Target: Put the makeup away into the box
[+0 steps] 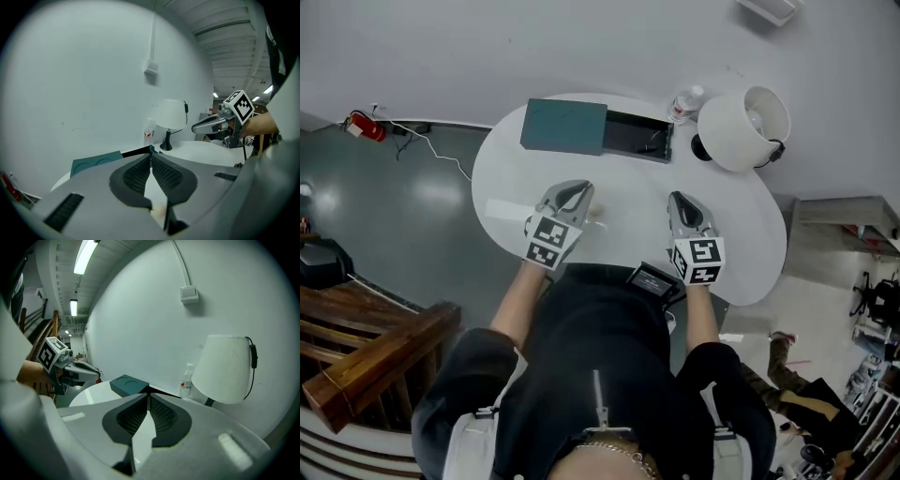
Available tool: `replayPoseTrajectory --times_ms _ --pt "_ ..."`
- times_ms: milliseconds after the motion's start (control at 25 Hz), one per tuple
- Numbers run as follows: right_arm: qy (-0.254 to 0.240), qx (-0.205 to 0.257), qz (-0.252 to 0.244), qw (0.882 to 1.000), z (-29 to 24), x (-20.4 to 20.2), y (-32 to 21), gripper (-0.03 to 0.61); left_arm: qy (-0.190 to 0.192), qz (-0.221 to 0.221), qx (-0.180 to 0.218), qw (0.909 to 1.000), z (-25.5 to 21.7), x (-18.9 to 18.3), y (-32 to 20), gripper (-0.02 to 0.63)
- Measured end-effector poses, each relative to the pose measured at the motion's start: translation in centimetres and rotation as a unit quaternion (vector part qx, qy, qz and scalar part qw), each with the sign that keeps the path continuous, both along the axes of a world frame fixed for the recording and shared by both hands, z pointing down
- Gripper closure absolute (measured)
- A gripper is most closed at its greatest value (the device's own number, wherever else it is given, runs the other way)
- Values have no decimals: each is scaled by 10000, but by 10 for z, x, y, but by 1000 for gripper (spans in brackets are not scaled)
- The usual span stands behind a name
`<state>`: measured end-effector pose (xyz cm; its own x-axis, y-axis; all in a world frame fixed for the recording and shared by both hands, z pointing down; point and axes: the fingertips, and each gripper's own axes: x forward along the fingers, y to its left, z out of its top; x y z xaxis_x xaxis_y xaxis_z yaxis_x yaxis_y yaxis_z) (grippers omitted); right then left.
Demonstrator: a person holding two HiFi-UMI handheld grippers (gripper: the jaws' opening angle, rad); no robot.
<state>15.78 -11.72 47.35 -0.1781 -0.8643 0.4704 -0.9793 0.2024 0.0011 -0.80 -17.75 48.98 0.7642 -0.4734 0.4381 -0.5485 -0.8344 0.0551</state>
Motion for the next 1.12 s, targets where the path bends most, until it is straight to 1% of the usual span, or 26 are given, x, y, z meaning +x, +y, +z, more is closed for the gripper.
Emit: replayPoseTrajectory --times_ms 240,360,480,560,800,1120 --pt "50 -102 97 9999 10 2 2 566 -1 132 21 9999 5 4 -5 590" --pt "51 -144 154 9998 16 8 -1 526 -3 145 17 9999 9 3 -8 590" --pt "36 -203 229 9995 22 20 -3 525 -10 149 -1 9999 12 6 -12 589" --pt "66 -296 242 9992 27 27 -5 503 -17 160 -18 9999 12 8 -16 590" --pt "224 -787 151 9965 59 46 -9 442 -87 287 -63 9995 13 19 -26 589" --pt "368 -1679 53 9851 125 70 12 416 -167 426 -182 9988 21 35 -28 589"
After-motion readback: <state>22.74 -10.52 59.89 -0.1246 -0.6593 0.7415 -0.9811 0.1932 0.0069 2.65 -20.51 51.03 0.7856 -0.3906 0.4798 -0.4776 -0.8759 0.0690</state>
